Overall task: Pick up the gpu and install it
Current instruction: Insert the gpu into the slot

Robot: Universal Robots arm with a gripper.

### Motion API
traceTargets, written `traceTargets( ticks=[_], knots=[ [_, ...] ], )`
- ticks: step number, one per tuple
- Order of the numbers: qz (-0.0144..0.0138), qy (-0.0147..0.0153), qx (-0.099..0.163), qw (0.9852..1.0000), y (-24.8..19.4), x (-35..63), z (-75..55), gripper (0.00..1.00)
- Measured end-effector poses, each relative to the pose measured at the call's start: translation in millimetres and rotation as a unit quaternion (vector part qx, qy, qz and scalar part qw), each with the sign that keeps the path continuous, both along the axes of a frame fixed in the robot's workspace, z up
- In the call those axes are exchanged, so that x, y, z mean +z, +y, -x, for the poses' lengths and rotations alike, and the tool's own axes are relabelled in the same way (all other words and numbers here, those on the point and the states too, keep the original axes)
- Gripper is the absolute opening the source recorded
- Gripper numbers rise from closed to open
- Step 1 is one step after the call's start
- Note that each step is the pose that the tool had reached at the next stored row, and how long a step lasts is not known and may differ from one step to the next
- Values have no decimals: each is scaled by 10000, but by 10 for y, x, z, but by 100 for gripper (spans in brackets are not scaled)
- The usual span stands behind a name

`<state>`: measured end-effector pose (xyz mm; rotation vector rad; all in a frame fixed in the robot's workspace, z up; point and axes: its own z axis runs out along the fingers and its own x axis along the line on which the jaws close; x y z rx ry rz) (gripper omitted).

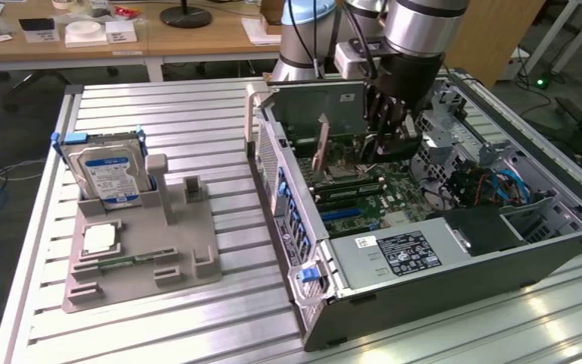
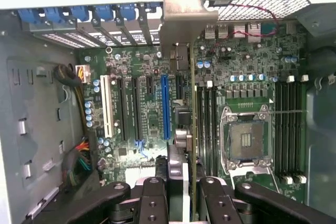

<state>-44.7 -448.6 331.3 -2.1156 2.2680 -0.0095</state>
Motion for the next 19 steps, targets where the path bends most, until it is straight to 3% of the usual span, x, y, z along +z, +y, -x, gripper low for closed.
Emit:
traceTargets(
  ticks=[8,19],
  knots=[
    [-3,0,47,10000,-6,-143,62,28],
    [0,3,49,10000,-15,-267,72,28]
  ],
)
